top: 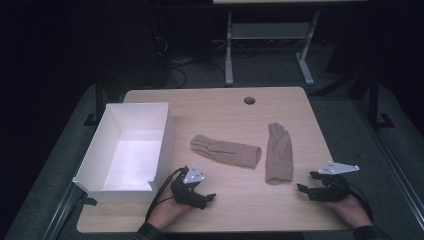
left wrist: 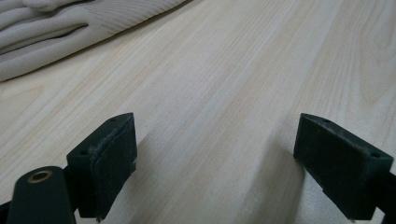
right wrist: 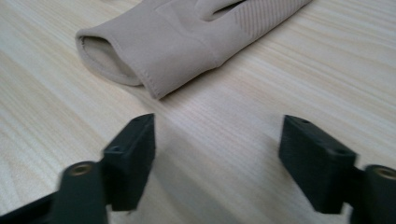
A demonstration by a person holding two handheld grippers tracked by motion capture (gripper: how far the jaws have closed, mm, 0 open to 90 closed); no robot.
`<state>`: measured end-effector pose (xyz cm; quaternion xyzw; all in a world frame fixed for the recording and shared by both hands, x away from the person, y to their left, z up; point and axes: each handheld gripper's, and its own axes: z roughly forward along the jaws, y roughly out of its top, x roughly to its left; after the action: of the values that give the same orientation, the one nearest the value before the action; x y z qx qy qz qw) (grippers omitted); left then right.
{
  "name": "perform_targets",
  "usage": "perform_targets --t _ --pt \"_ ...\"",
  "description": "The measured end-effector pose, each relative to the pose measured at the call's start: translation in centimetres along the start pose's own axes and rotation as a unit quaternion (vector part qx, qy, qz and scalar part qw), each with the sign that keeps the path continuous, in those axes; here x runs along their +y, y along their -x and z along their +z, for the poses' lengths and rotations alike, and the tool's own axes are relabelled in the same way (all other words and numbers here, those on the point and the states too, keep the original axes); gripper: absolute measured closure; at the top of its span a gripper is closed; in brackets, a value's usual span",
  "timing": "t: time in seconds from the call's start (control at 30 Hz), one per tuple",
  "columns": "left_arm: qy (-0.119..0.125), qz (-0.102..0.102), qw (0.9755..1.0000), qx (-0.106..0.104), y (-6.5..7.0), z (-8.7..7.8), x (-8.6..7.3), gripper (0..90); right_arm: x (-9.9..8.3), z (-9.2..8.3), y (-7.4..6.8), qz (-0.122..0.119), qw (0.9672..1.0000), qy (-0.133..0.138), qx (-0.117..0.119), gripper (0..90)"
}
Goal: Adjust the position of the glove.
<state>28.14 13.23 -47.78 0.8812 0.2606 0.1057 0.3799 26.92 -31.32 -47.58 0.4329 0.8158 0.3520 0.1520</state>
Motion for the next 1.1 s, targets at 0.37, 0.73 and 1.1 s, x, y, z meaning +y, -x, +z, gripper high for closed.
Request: perform_targets --t 0.37,0.73,1.1 --pt "-0.002 0.01 0.9999 0.001 -0.2 0.0 0.1 12.6 2.3 0.4 -0.4 -0.009 0.9999 0.002 0.012 72.7" --pt "-0.001 0.005 1.0 0.001 -0.1 0.0 0.0 12.6 4.6 1.3 -0.8 -0.021 0.9991 0.016 0.032 90.0" --pt "-0.002 0.004 1.0 0.0 -0.1 0.0 0.1 12.6 6.9 3.0 -0.3 -0.022 0.9987 0.019 0.043 90.0"
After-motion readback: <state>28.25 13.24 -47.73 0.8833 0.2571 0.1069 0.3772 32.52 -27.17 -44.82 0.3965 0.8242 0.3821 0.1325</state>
